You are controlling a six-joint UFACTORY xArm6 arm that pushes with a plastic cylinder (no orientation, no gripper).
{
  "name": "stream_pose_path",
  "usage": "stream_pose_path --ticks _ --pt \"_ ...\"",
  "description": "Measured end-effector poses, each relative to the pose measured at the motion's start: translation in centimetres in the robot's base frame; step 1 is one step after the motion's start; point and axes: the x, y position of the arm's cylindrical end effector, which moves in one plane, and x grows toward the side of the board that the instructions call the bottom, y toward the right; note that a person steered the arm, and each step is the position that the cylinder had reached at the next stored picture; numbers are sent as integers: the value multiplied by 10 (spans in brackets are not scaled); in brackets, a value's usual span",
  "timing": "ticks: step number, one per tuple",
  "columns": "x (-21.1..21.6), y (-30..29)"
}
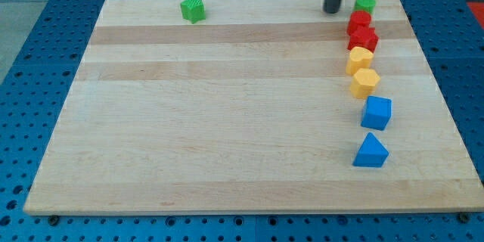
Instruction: Move the green star to the bottom right of the blue triangle
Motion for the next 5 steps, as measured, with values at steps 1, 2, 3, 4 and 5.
stream_pose_path --ticks 1,2,3,4,5 --pt "-31 -62" --pt "-39 -85" --pt "-38 -142" --pt "-40 -202" --pt "-29 -213"
